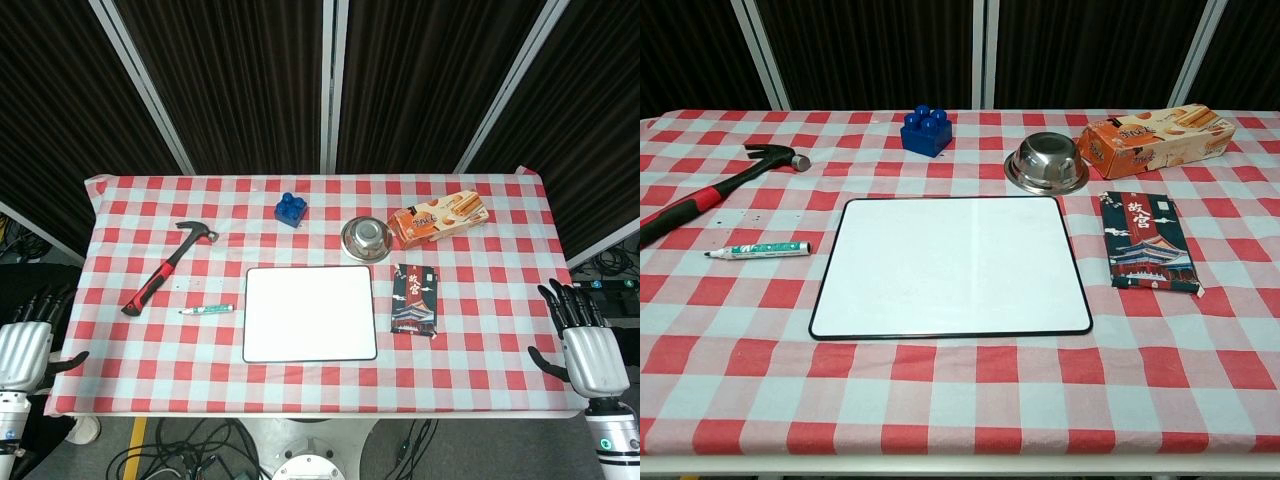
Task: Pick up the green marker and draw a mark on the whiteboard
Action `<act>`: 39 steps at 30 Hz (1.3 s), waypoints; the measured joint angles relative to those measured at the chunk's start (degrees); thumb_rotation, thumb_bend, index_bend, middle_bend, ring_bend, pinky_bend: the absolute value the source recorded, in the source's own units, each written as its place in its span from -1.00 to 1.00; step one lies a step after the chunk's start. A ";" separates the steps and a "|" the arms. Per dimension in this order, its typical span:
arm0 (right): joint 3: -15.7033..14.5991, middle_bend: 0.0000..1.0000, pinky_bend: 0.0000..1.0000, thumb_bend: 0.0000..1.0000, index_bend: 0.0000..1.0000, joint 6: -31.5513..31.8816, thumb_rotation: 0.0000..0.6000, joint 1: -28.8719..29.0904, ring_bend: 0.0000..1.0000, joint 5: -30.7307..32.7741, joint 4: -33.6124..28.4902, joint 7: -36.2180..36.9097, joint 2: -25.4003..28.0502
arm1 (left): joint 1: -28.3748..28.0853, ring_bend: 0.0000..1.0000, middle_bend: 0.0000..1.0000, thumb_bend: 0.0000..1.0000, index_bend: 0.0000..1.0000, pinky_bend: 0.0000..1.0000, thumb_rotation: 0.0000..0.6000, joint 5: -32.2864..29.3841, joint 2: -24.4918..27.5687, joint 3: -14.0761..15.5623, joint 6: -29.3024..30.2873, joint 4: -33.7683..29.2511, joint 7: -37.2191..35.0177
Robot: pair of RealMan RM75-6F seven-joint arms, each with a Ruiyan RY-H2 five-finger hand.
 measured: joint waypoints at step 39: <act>2.19 -1.00 -1.00 -0.71 -1.00 1.13 1.00 1.62 -1.00 0.19 -0.36 1.19 1.56 | -24.34 0.61 -0.17 -0.55 -0.23 0.86 1.00 -15.40 -9.01 -8.98 -26.55 -2.98 21.96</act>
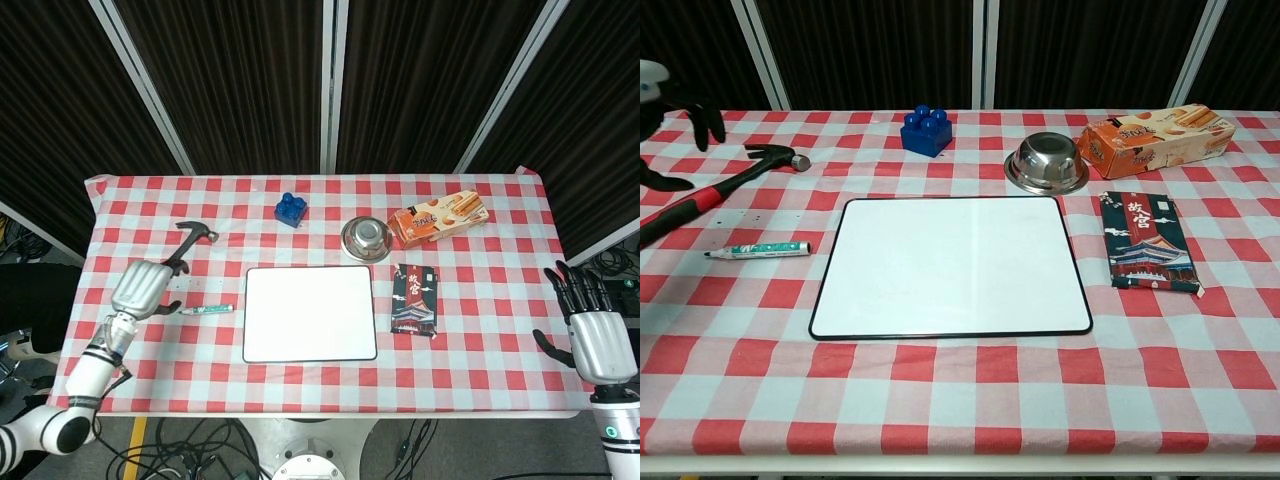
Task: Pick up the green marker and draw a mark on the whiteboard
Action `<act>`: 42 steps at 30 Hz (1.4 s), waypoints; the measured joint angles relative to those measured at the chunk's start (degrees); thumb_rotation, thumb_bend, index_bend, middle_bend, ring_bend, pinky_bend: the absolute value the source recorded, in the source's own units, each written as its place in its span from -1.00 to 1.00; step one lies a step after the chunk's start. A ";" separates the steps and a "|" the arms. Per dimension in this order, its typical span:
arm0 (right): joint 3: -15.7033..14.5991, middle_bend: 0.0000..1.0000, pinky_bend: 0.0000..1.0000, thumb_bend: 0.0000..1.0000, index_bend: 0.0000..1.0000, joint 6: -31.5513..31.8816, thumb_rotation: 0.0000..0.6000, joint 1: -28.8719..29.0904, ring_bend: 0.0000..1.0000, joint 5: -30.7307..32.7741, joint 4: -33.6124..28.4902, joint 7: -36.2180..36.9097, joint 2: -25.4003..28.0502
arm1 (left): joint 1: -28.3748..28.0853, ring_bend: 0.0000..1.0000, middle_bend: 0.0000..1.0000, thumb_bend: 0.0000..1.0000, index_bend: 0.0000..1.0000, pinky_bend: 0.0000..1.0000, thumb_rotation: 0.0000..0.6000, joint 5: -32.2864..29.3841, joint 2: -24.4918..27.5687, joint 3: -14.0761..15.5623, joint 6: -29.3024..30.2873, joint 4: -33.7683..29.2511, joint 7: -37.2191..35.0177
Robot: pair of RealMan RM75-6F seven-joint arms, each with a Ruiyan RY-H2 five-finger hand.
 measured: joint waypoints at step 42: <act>-1.36 -1.00 -1.00 -0.74 -1.00 -1.32 1.00 -0.90 -1.00 1.73 2.42 3.15 -0.93 | -14.89 0.82 -0.04 -0.48 -0.12 0.97 1.00 -36.13 -20.66 4.46 12.13 3.40 38.68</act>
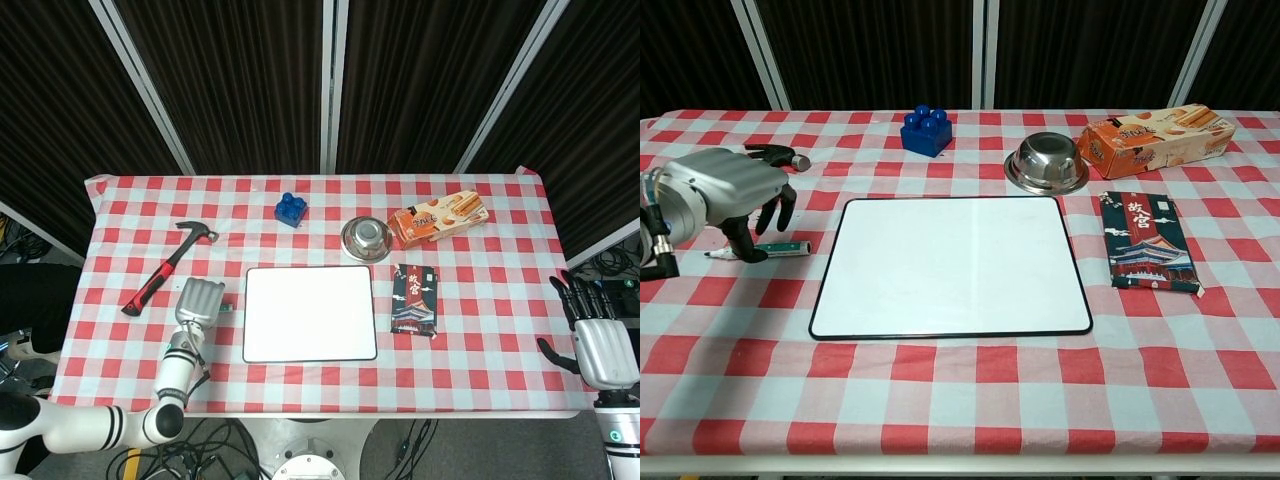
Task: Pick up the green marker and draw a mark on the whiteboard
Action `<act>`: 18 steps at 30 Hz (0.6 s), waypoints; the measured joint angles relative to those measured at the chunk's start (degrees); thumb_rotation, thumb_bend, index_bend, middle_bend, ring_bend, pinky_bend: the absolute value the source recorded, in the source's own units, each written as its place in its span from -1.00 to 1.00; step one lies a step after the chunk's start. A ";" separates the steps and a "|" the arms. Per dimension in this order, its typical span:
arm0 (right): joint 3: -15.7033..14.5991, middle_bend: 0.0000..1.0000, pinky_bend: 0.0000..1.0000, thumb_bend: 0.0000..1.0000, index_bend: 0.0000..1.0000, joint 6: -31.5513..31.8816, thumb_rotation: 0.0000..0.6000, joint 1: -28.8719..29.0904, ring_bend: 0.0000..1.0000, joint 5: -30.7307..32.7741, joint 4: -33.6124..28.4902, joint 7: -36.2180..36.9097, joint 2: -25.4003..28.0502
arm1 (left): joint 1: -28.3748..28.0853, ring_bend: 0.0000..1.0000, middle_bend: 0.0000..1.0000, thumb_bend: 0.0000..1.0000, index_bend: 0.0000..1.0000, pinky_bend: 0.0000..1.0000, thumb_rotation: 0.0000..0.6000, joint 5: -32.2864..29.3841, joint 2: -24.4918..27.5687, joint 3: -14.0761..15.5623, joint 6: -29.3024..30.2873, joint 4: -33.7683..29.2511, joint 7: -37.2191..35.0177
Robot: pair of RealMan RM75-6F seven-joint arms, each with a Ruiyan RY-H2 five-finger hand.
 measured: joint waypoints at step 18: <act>0.11 -1.00 -1.00 -0.74 -1.00 -1.46 1.00 0.36 -1.00 1.01 0.44 0.84 -0.02 | -2.62 0.86 0.01 -0.48 -0.07 1.00 1.00 -5.72 -3.28 -0.74 0.80 3.46 3.61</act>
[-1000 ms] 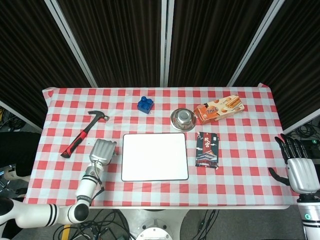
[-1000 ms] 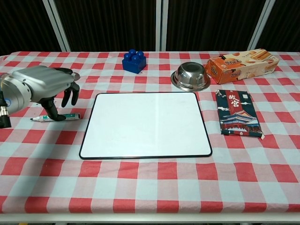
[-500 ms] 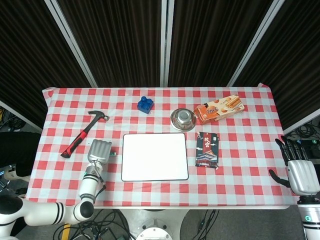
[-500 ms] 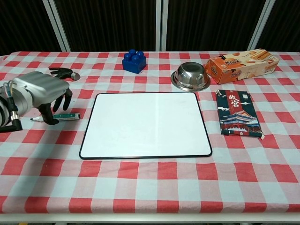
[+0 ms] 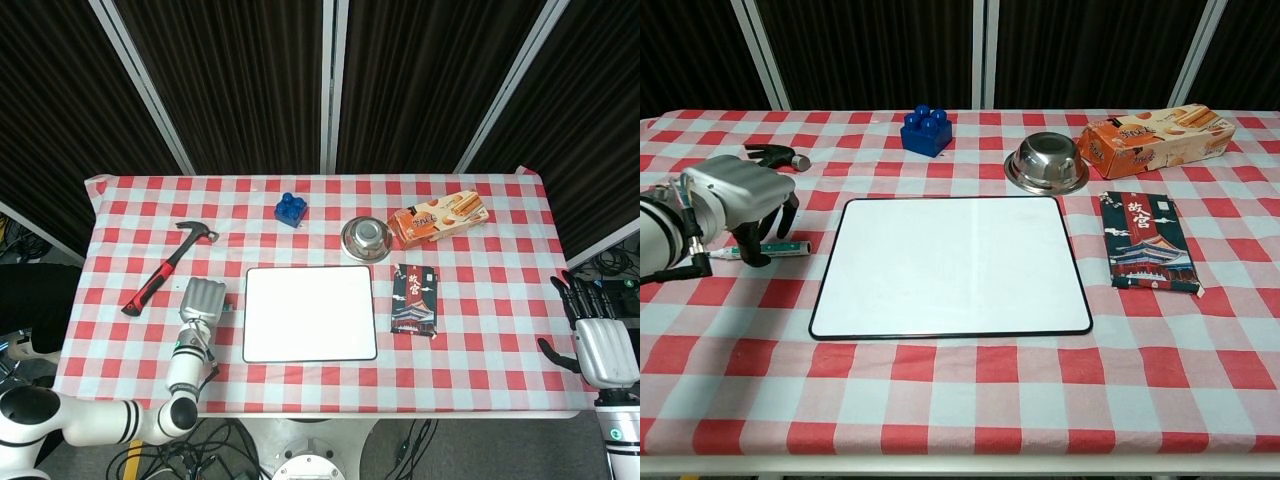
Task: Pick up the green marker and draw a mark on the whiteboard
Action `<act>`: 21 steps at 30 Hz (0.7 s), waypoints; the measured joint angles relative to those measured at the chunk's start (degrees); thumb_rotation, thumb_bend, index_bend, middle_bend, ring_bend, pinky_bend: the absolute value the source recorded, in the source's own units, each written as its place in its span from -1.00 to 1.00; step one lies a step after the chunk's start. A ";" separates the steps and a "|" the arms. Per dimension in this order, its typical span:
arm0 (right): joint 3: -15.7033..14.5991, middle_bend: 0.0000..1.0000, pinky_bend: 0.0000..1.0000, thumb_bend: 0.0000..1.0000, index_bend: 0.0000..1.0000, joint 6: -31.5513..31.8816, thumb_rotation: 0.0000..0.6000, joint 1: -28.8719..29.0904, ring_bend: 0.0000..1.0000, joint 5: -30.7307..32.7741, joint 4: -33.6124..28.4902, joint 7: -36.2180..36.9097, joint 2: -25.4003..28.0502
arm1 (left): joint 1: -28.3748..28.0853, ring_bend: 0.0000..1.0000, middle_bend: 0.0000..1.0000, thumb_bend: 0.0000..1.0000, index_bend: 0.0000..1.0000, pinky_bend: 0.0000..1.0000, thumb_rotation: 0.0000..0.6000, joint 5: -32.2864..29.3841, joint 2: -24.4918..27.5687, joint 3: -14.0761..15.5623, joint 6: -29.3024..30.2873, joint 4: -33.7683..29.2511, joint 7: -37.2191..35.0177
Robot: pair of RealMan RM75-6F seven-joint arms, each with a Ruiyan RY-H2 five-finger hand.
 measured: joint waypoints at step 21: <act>-0.07 -1.00 -1.00 -0.75 -1.00 -0.16 1.00 -0.06 -1.00 0.16 -1.32 -1.37 0.32 | 1.29 0.90 0.21 -0.36 0.15 1.00 1.00 5.21 0.13 1.52 -3.73 2.58 -7.46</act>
